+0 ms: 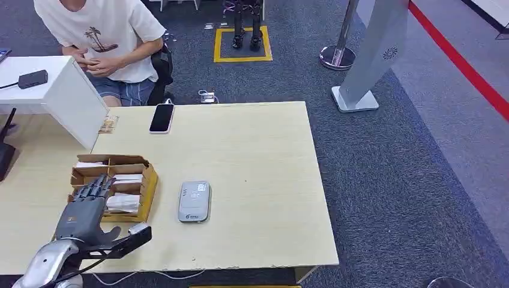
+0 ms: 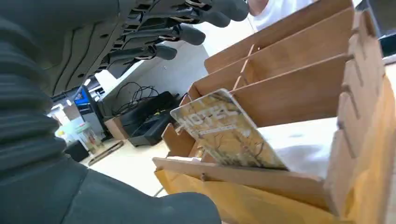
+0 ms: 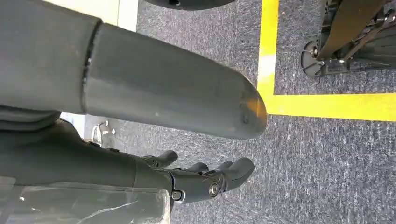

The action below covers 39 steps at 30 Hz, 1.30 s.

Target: Pass the card to the sensor for recognition and then transmit it.

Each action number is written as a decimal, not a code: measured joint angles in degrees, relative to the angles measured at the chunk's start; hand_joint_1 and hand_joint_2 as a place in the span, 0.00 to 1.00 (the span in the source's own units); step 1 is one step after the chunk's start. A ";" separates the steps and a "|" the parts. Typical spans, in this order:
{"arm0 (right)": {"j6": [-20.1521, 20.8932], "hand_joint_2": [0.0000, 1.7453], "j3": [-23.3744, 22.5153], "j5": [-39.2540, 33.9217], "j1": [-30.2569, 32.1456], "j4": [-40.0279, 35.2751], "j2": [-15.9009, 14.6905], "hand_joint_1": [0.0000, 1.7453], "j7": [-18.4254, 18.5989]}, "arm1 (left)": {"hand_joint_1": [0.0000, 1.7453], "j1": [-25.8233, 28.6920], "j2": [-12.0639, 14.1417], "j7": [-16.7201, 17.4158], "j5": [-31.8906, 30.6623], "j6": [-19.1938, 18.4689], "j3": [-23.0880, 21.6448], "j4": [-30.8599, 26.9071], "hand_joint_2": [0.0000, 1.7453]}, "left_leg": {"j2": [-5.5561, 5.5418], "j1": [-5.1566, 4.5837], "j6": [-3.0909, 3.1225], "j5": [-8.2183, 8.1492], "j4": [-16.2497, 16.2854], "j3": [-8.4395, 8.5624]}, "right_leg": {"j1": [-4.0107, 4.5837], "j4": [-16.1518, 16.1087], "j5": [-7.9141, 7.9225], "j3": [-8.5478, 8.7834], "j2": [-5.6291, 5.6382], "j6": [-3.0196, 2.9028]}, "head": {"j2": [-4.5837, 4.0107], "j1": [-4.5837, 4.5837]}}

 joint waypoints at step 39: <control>-0.07 0.00 0.00 -0.44 0.00 0.09 0.00 0.00 0.02 | 1.00 -0.87 3.28 0.44 5.83 -3.94 0.35 -0.31 1.00 | 0.00 0.00 0.00 0.00 0.00 -0.01 | 0.00 0.00 0.00 0.00 0.00 0.00 | 0.00 -0.02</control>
